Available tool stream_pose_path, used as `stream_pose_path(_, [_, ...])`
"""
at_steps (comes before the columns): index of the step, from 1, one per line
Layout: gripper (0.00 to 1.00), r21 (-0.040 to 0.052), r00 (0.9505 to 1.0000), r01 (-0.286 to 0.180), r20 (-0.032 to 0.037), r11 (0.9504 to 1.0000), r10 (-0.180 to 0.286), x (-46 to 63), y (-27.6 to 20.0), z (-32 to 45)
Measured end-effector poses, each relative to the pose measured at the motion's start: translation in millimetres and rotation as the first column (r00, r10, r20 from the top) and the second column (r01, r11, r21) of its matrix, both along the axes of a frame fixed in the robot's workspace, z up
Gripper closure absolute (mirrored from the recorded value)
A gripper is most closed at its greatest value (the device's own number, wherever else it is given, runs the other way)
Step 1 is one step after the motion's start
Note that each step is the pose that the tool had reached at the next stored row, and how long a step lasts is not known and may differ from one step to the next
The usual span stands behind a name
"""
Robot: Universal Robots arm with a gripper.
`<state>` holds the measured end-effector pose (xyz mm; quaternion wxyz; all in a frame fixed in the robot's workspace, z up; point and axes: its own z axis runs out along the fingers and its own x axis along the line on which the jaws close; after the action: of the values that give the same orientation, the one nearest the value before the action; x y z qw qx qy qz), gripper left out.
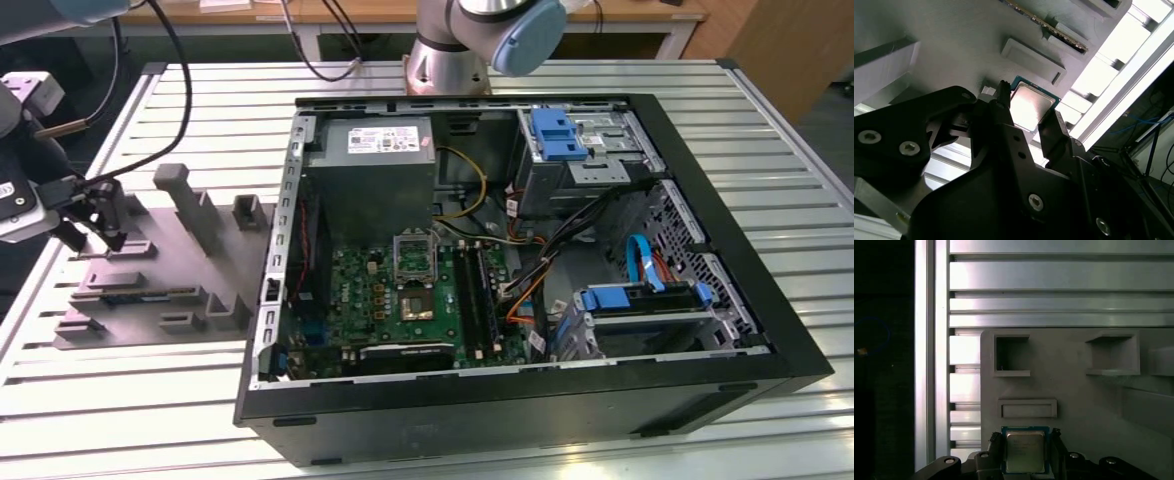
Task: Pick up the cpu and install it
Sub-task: 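Pick up the cpu and move it towards the insertion slot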
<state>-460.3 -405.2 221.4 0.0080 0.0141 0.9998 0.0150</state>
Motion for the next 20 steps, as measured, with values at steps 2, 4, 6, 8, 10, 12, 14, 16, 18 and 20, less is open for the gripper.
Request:
stream_pose_path(2, [0.53,0.0000,1.0000,0.000,0.0000,1.0000,0.000,0.0,0.0,6.9])
stream_pose_path(4, [0.53,-0.0001,1.0000,0.000,-0.0001,1.0000,0.000,0.0,0.0,7.3])
stream_pose_path(6, [0.53,0.0000,1.0000,0.000,0.0000,1.0000,0.000,0.0,0.0,8.0])
stream_pose_path(8, [0.53,0.0000,1.0000,0.000,0.0000,1.0000,0.000,0.0,0.0,8.6])
stream_pose_path(10, [0.53,-0.0001,1.0000,0.000,-0.0001,1.0000,0.000,0.0,0.0,9.0])
stream_pose_path(12, [0.53,0.0000,1.0000,0.000,-0.0001,1.0000,0.000,0.0,0.0,10.0])
stream_pose_path(14, [0.53,0.0000,1.0000,0.000,0.0000,1.0000,0.000,0.0,0.0,11.0])
stream_pose_path(16, [0.53,0.0000,1.0000,0.000,0.0000,1.0000,0.000,0.0,0.0,11.4])
stream_pose_path(18, [0.53,-0.0001,1.0000,0.000,-0.0001,1.0000,0.000,0.0,0.0,12.0])
stream_pose_path(20, [0.53,0.0000,1.0000,0.000,0.0000,1.0000,0.000,0.0,0.0,12.8])
